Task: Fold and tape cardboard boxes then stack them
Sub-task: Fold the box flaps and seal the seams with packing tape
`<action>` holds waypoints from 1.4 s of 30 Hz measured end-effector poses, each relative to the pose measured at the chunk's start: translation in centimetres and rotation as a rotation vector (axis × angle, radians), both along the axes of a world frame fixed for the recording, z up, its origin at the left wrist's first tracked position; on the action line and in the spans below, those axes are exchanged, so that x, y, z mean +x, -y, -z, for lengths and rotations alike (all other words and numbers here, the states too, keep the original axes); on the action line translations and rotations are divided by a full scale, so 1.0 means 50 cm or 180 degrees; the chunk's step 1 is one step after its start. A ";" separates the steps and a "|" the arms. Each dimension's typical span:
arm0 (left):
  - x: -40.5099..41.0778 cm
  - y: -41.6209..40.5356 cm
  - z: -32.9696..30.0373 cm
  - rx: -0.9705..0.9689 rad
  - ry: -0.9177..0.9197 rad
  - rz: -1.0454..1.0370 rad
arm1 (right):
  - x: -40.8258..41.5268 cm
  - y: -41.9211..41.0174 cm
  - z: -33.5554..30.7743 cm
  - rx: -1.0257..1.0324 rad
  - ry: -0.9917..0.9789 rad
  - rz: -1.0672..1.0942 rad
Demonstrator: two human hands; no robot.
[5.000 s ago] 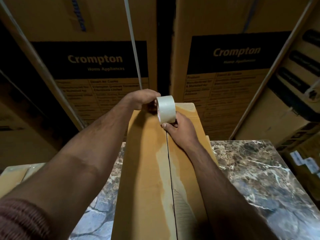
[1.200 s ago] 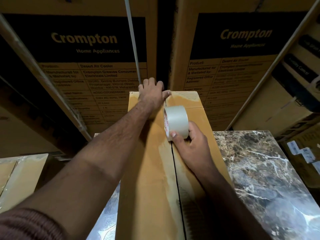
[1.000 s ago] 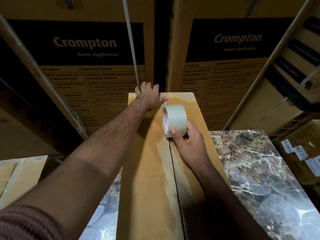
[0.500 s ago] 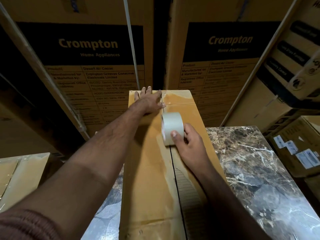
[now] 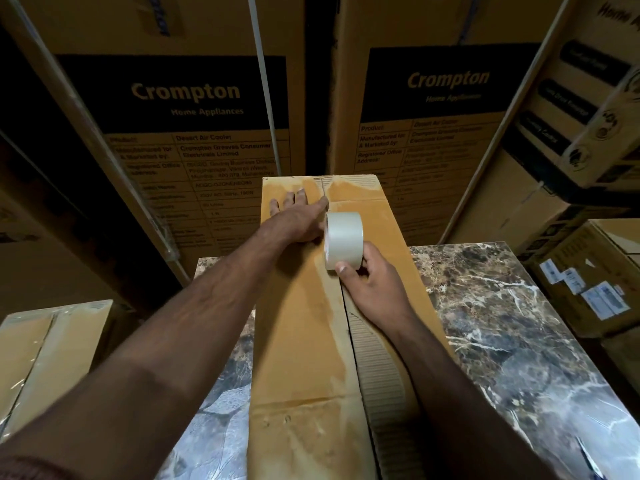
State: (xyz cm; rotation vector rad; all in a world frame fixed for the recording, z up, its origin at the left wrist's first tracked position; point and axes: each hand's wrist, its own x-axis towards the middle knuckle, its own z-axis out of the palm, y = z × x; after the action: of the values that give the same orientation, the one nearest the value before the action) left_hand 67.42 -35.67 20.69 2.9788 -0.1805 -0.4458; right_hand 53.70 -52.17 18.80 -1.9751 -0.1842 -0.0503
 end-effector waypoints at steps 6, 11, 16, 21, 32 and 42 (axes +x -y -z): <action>-0.013 0.008 -0.013 -0.0170 0.0101 -0.0142 | -0.073 0.013 -0.005 0.0497 0.0224 -0.0037; -0.024 0.019 -0.023 -0.0580 0.0045 -0.0297 | -0.106 0.019 0.000 0.0666 0.0213 0.0009; -0.032 0.018 -0.006 -0.0751 0.0144 -0.0303 | -0.111 0.013 -0.008 0.0619 0.0262 0.0027; -0.028 -0.015 -0.016 -0.1284 -0.0046 -0.0304 | -0.113 0.017 -0.005 0.0659 0.0165 -0.0021; -0.011 0.051 -0.035 -0.1305 0.1593 -0.0072 | -0.126 0.011 -0.005 0.0665 0.0111 -0.0064; 0.029 0.034 0.022 -0.0564 0.1284 0.0213 | -0.108 0.014 0.005 0.0735 0.0151 -0.0070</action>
State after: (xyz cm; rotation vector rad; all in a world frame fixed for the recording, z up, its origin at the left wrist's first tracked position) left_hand 68.87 -37.38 19.59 2.8557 -0.3379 0.1640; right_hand 48.31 -52.88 18.53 -1.7426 -0.2210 -0.1000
